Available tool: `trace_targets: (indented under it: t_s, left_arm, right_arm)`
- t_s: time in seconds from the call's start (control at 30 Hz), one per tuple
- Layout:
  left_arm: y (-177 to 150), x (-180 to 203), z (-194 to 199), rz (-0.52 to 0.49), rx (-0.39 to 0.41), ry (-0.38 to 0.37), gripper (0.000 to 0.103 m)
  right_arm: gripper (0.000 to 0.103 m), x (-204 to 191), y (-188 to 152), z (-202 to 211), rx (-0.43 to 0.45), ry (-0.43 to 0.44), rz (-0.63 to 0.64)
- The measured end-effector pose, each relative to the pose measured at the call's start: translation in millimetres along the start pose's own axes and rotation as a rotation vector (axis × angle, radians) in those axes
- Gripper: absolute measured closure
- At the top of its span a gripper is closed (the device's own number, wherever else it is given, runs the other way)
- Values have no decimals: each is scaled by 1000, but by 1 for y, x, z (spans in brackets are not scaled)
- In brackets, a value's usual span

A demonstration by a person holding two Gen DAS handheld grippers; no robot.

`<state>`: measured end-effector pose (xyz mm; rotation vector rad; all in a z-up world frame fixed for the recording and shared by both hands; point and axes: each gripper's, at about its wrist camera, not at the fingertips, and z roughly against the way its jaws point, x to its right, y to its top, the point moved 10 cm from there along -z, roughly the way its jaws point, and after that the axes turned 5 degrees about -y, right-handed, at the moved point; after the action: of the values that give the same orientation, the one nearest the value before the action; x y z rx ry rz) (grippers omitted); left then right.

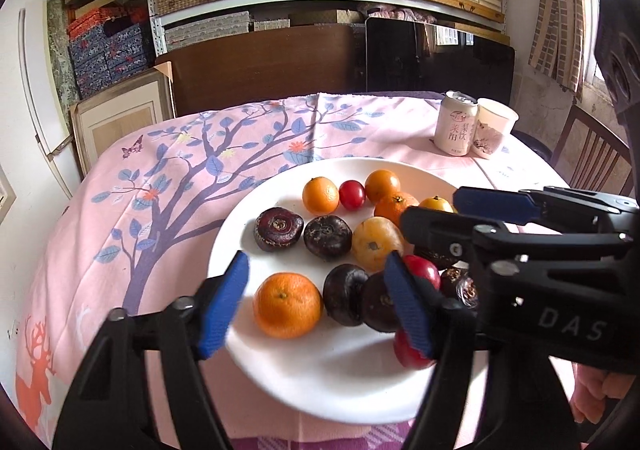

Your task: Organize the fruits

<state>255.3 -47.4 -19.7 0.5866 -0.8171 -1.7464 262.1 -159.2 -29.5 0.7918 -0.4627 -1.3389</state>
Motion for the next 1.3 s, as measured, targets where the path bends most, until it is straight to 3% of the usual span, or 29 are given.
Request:
trace_targets:
  t_s: [0.67,0.77,0.83,1.0,1.13,1.3]
  left_arm:
    - [-25,20,77,-19,136,43,22]
    - [-29,22,88,-19,157,49,20]
    - [-32,23,95,-22,177,72,12]
    - [-41,24,112,-42,220,117,5]
    - [-57,23,110,-30,181,89,5]
    - [-86,14,89,56,47,24,5]
  right_arm:
    - [47,-18,-46,80,103,33,28]
    - [42,-18,-52,92,133,24,30]
    - [39,-16,-57,99,158,12,33]
    - [20,-9,-72,118,238,-7,21]
    - [9,2,-89,119,241,-25,15]
    - [5,14,-118,101,144,-50,3]
